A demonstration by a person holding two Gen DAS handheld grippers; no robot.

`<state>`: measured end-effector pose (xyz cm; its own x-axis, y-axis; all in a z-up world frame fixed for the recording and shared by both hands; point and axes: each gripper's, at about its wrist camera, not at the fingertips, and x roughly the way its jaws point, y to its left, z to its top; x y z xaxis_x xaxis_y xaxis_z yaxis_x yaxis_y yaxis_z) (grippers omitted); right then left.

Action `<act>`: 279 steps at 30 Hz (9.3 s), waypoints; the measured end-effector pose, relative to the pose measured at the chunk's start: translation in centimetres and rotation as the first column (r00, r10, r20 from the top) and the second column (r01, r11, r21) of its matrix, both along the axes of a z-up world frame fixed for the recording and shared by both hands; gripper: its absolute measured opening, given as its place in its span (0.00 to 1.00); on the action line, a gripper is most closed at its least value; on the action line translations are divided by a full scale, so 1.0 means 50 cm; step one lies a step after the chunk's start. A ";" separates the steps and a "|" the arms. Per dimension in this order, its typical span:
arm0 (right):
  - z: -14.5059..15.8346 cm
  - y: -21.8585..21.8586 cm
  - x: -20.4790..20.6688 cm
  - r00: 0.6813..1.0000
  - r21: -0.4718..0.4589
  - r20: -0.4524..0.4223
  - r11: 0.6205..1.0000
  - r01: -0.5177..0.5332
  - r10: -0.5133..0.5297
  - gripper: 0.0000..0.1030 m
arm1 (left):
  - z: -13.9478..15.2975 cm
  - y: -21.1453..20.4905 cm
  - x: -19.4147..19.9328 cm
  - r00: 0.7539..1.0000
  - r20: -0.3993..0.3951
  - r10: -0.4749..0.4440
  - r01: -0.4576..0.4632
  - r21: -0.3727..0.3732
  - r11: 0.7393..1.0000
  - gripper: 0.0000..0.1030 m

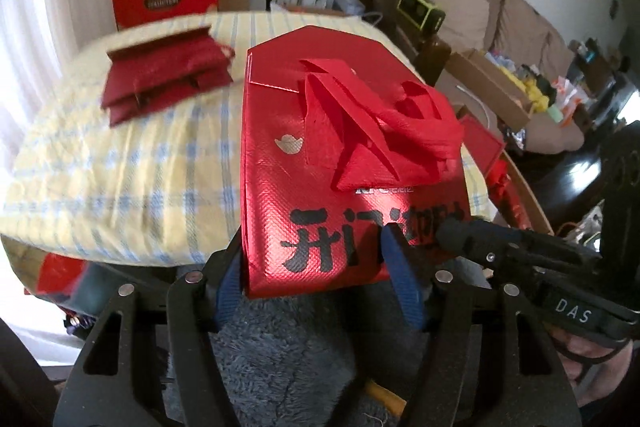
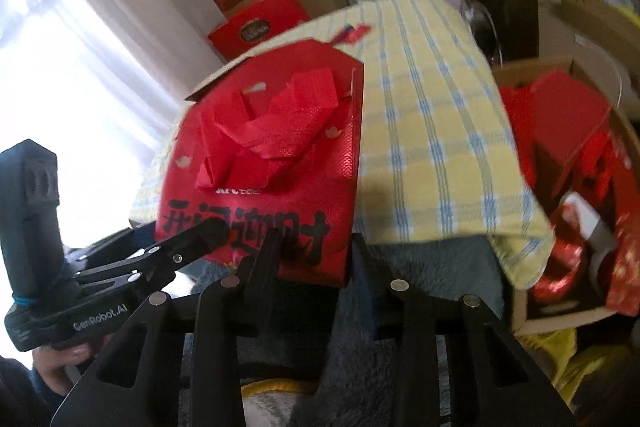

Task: Organize objects
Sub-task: 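Raise the red KFC bag with the left gripper beside the right gripper, then carry the red KFC bag with the left gripper down into the cardboard box, then open the left gripper to release the red KFC bag in the box, then grasp the small red packet with the right gripper while the left gripper moves over the gift bag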

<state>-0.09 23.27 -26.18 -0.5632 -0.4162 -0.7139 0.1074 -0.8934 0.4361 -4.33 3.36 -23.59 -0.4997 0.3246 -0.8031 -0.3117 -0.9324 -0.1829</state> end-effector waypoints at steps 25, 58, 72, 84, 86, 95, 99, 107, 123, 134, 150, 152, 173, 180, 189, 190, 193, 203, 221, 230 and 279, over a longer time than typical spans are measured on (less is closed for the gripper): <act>0.176 0.015 0.004 0.962 0.074 -0.273 0.996 0.054 -0.032 0.24 | 0.134 0.042 -0.025 0.985 -0.172 -0.028 0.030 0.006 1.000 0.50; 0.171 0.067 0.002 0.964 0.047 -0.255 0.995 0.089 -0.074 0.24 | 0.146 0.111 -0.044 0.975 -0.209 -0.071 0.066 -0.029 0.997 0.48; 0.183 0.160 0.020 0.952 0.031 -0.282 0.990 0.137 -0.123 0.24 | 0.162 0.209 -0.048 0.964 -0.224 -0.146 0.147 -0.013 0.989 0.47; 0.158 0.263 0.032 0.949 0.020 -0.242 0.977 0.212 -0.201 0.24 | 0.159 0.331 -0.047 0.938 -0.255 -0.234 0.226 -0.062 0.972 0.47; 0.157 0.275 0.035 0.947 0.023 -0.241 0.974 0.224 -0.212 0.24 | 0.158 0.345 -0.050 0.937 -0.254 -0.238 0.230 -0.062 0.971 0.47; 0.150 0.319 0.039 0.941 0.022 -0.229 0.965 0.260 -0.248 0.24 | 0.141 0.393 -0.060 0.938 -0.236 -0.256 0.248 -0.064 0.967 0.47; 0.144 0.328 0.036 0.941 0.036 -0.221 0.962 0.272 -0.258 0.24 | 0.132 0.407 -0.069 0.945 -0.218 -0.243 0.239 -0.043 0.970 0.47; 0.121 0.361 0.028 0.936 0.033 -0.195 0.952 0.306 -0.294 0.24 | 0.110 0.449 -0.083 0.944 -0.206 -0.258 0.254 -0.048 0.966 0.47; 0.047 0.407 0.008 0.930 0.067 -0.104 0.930 0.360 -0.353 0.24 | 0.003 0.516 -0.108 0.954 -0.087 -0.288 0.278 -0.104 0.955 0.47; 0.006 0.421 0.000 0.930 0.070 -0.056 0.928 0.366 -0.362 0.24 | -0.056 0.527 -0.113 0.956 -0.007 -0.293 0.290 -0.120 0.950 0.47; -0.043 0.432 -0.009 0.929 0.073 0.000 0.926 0.370 -0.371 0.24 | -0.106 0.550 -0.123 0.955 0.043 -0.293 0.297 -0.143 0.944 0.47; -0.051 0.436 -0.010 0.927 0.073 0.009 0.925 0.374 -0.375 0.24 | -0.111 0.556 -0.124 0.953 0.048 -0.299 0.303 -0.149 0.941 0.47; -0.111 0.471 -0.008 0.906 0.047 0.069 0.909 0.414 -0.417 0.26 | -0.134 0.581 -0.104 0.935 0.072 -0.346 0.354 -0.178 0.918 0.51; -0.112 0.485 -0.001 0.893 0.009 0.058 0.894 0.447 -0.447 0.26 | -0.126 0.566 -0.115 0.933 0.094 -0.348 0.357 -0.119 0.926 0.51; -0.118 0.492 0.000 0.881 0.005 0.053 0.882 0.471 -0.471 0.26 | -0.114 0.559 -0.113 0.933 0.093 -0.347 0.356 -0.104 0.929 0.51; -0.118 0.493 0.001 0.879 0.002 0.052 0.880 0.474 -0.474 0.26 | -0.113 0.557 -0.113 0.933 0.093 -0.347 0.356 -0.101 0.929 0.51; -0.116 0.493 0.001 0.879 0.001 0.045 0.880 0.475 -0.474 0.26 | -0.109 0.555 -0.112 0.934 0.094 -0.344 0.352 -0.098 0.931 0.51; -0.116 0.501 0.007 0.865 0.003 0.038 0.866 0.501 -0.501 0.26 | -0.088 0.520 -0.119 0.941 0.093 -0.326 0.332 -0.050 0.942 0.47; -0.103 0.535 0.039 0.782 0.066 -0.023 0.780 0.622 -0.622 0.26 | -0.063 0.527 -0.084 0.943 0.041 -0.329 0.332 -0.080 0.940 0.47; -0.099 0.540 0.042 0.783 0.032 -0.025 0.782 0.623 -0.622 0.39 | -0.054 0.524 -0.079 0.945 0.022 -0.327 0.327 -0.083 0.941 0.47; 0.071 0.050 -0.306 0.975 0.450 -0.152 0.890 -0.076 0.160 0.85 | 0.007 -0.107 -0.301 0.962 -0.102 0.254 -0.260 -0.049 0.964 0.79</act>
